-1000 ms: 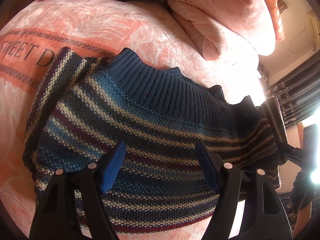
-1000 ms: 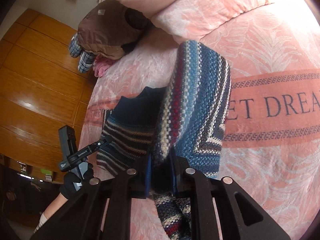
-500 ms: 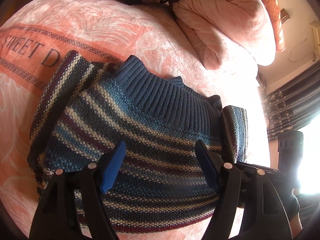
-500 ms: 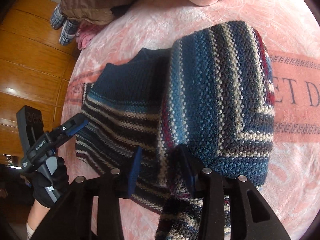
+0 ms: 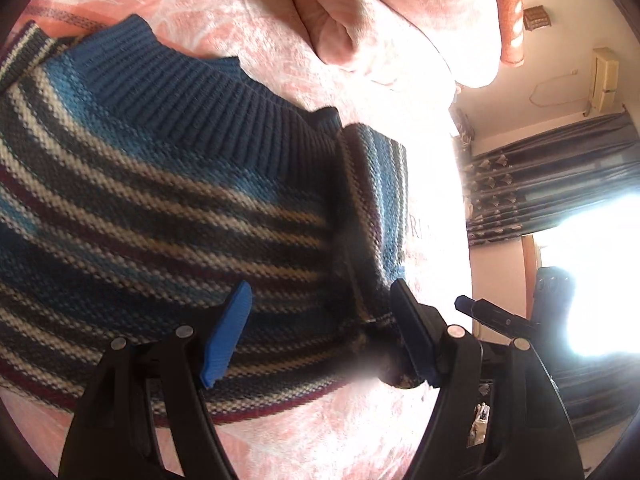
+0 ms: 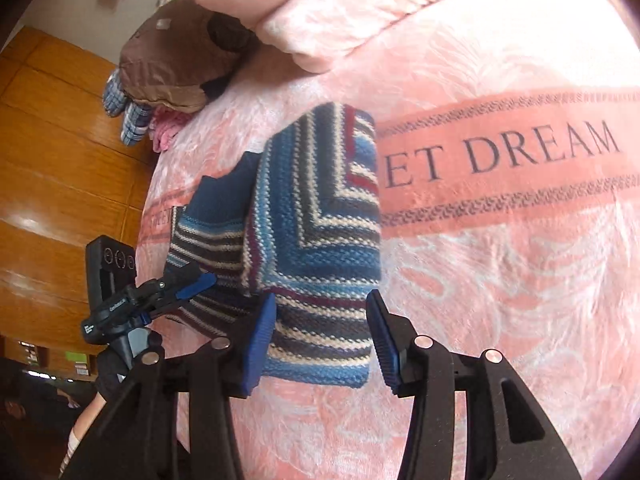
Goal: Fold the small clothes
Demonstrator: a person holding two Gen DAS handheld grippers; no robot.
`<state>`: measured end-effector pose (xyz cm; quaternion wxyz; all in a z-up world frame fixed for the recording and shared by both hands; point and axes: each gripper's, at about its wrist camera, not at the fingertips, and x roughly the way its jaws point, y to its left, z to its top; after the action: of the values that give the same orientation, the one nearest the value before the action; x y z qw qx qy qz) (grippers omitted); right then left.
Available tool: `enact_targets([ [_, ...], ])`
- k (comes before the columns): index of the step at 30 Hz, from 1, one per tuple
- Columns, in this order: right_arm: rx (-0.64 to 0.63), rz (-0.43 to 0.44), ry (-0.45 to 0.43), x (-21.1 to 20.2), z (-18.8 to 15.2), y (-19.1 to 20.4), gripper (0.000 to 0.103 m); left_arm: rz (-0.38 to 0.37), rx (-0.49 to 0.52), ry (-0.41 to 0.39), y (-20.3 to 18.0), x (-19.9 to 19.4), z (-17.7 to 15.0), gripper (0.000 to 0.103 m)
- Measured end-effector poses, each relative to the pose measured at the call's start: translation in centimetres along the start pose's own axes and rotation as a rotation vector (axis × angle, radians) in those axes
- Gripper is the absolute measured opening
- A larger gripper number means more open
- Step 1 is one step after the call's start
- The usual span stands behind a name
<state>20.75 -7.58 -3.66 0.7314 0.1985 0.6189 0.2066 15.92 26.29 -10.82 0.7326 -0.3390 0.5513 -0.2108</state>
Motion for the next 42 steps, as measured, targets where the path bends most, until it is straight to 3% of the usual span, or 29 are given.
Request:
enact_targets([
  [5, 0.094, 0.087, 0.011, 0.4, 1.0, -2.2, 0.048, -0.083, -0.118, 0.03, 0.3, 3.6, -1.2, 0.071],
  [10, 0.024, 0.055, 0.024, 1.4, 1.4, -1.1, 0.048, -0.153, -0.225, 0.038, 0.5, 7.0, -1.6, 0.07],
  [17, 0.073, 0.042, 0.034, 1.9, 1.7, -2.9, 0.048, -0.104, -0.192, 0.054, -2.3, 10.1, -1.5, 0.07],
  [19, 0.098, 0.058, 0.019, 1.4, 2.0, -3.5, 0.048, -0.074, -0.182, 0.051, -3.0, 10.6, -1.3, 0.066],
  [21, 0.103, 0.054, 0.004, 0.9, 2.2, -3.8, 0.048, -0.054, -0.182, 0.041, -3.4, 10.9, -1.1, 0.051],
  [24, 0.105, 0.037, -0.006, 0.8, 2.4, -4.0, 0.05, -0.034, -0.165, 0.025, -3.8, 10.8, -0.7, 0.038],
  [27, 0.104, 0.003, 0.004, 1.4, 2.4, -4.3, 0.052, -0.016, -0.115, 0.007, -4.7, 10.3, -0.8, 0.031],
  [30, 0.086, -0.04, 0.016, 2.0, 2.2, -4.4, 0.052, -0.021, -0.079, -0.023, -5.7, 9.0, -0.4, 0.029],
  [33, 0.084, -0.029, 0.028, 2.6, 1.9, -4.3, 0.052, -0.03, -0.055, -0.052, -6.1, 6.7, 0.1, 0.028],
  [42, -0.021, -0.03, 0.067, 4.4, 1.1, -1.1, 0.052, 0.015, -0.008, -0.149, -3.0, -2.1, 1.7, 0.028],
])
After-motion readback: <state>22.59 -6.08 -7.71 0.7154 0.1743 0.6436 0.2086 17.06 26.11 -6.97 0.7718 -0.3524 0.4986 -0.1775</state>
